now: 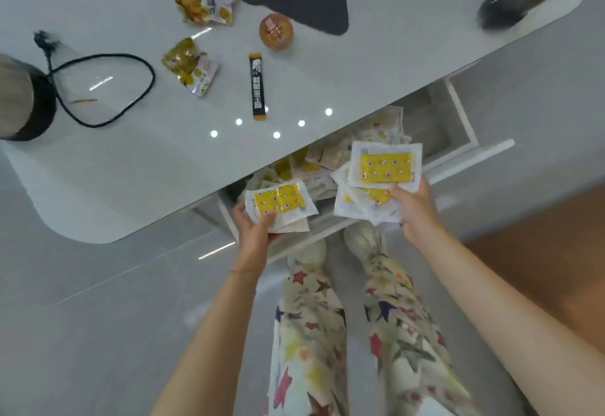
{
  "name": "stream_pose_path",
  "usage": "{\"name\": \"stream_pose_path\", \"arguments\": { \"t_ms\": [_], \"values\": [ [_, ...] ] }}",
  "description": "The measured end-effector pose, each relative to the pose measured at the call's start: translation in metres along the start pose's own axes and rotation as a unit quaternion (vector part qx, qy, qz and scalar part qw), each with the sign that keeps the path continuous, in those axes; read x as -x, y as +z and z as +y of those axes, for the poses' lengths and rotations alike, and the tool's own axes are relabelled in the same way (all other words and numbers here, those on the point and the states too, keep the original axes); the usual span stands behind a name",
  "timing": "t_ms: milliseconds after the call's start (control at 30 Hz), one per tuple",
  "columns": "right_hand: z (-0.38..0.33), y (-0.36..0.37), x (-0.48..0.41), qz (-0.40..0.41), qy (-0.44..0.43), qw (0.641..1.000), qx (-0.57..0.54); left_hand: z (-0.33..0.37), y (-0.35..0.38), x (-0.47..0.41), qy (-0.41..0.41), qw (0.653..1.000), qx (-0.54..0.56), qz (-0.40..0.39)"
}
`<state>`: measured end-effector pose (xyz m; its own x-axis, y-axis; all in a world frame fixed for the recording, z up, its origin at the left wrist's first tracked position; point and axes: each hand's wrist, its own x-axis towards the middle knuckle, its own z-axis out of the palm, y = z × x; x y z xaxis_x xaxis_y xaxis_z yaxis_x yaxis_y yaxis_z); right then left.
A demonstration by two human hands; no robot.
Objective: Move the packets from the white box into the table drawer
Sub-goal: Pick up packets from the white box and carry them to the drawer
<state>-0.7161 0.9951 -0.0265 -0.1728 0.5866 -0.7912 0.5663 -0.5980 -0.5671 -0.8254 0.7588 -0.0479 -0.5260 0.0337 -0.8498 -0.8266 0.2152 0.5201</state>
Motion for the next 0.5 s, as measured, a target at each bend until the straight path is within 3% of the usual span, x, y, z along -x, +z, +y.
{"name": "stream_pose_path", "arguments": {
  "t_ms": [267, 500],
  "values": [
    [0.036, 0.088, -0.12, -0.044, 0.014, 0.998, 0.043, -0.061, 0.03, -0.111, 0.049, 0.996, 0.023, 0.077],
    [0.04, 0.088, -0.115, -0.03, -0.027, 0.988, 0.15, -0.062, 0.031, -0.098, 0.097, 0.984, -0.042, 0.147]
  ]
}}
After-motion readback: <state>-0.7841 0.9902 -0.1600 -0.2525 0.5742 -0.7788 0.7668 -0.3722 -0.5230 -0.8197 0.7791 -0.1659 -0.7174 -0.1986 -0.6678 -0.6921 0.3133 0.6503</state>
